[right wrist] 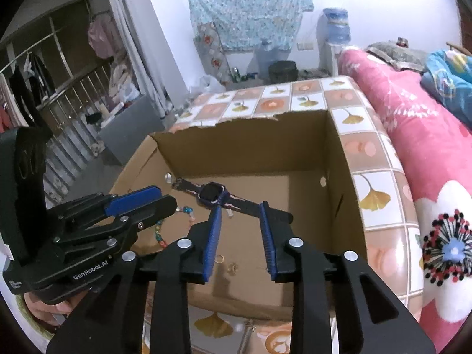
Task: Organize jewelry
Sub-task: 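Withdraw both open grippers from the box back over the table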
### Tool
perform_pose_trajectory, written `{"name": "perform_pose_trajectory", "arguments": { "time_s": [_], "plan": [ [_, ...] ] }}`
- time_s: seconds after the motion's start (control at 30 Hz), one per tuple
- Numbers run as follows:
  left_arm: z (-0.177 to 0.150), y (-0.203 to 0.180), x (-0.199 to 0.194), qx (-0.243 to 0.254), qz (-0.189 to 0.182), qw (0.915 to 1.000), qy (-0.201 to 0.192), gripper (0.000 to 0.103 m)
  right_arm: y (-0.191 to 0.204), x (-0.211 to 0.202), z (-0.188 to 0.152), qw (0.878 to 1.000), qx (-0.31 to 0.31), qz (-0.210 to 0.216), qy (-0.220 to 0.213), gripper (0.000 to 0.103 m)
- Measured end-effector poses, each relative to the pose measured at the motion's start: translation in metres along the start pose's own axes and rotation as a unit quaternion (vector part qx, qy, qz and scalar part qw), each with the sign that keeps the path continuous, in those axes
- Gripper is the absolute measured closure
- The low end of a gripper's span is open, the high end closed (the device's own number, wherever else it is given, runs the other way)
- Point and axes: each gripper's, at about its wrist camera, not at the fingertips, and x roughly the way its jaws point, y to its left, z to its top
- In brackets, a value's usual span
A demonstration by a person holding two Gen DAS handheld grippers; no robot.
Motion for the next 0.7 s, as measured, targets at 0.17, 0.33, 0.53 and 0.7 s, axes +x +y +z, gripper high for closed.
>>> {"name": "perform_pose_trajectory", "arguments": {
  "time_s": [0.17,0.33,0.53,0.7],
  "plan": [
    [-0.001,-0.003,-0.029,-0.002,0.011,0.9995,-0.03,0.055,0.006,-0.022,-0.002,1.0,0.001,0.005,-0.024,0.062],
    [-0.008,-0.012,-0.061,0.001,0.014,0.9983,-0.056,0.04,0.018,-0.053,-0.007,0.998,-0.003,0.012,-0.056,0.042],
    [-0.028,-0.02,-0.093,0.003,0.019,0.9972,-0.072,0.023,0.025,-0.085,-0.022,0.996,0.004,0.017,-0.084,0.022],
    [-0.053,-0.024,-0.107,0.009,0.029,0.9972,-0.069,0.012,0.024,-0.096,-0.042,0.996,0.013,0.006,-0.083,0.016]
  ]
}}
